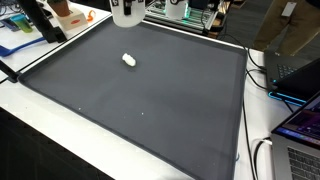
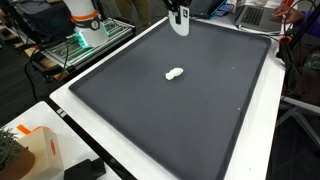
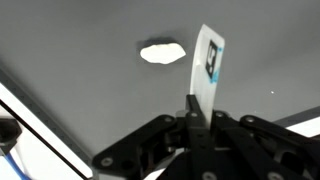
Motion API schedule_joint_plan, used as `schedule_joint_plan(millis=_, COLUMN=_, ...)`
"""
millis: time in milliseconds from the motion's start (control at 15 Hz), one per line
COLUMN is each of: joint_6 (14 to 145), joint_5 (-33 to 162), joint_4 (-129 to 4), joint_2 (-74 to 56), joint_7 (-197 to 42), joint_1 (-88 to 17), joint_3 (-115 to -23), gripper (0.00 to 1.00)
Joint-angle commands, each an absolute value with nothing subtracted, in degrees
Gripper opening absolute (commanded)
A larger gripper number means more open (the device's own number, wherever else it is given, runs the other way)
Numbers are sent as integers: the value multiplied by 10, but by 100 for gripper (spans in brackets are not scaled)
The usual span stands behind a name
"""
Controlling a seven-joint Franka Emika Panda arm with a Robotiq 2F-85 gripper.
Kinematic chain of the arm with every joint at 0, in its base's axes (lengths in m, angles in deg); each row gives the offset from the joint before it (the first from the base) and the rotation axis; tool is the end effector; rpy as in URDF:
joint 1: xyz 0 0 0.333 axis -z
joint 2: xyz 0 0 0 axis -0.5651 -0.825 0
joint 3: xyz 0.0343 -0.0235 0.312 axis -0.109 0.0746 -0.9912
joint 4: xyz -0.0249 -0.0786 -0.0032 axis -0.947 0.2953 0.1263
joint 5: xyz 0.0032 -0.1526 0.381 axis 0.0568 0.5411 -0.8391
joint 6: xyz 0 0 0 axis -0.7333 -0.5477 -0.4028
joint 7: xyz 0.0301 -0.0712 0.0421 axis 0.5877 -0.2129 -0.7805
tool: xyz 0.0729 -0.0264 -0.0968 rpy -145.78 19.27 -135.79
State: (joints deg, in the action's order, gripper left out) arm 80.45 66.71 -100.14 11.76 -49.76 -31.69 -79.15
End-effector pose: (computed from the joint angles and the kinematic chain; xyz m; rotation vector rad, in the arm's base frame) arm 0.5397 0.0298 0.3755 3.0286 -0.6705 0.2824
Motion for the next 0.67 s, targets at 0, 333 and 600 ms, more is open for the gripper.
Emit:
schedule_joint_plan(millis=0, joint_6=719, joint_5=646, joint_4=-924, joint_2=43, joint_7=-497, joint_1=-327, joint_3=-770, gripper=1)
schedule_joint_plan(millis=333, joint_6=753, joint_5=663, joint_4=-950, joint_2=65, joint_7=-498, joint_1=-337, joint_3=-761, gripper=1)
schedule_joint_plan(millis=600, joint_6=735, joint_5=670, joint_4=-960, joint_2=67, joint_7=-494, joint_1=-333, joint_3=-749, gripper=1)
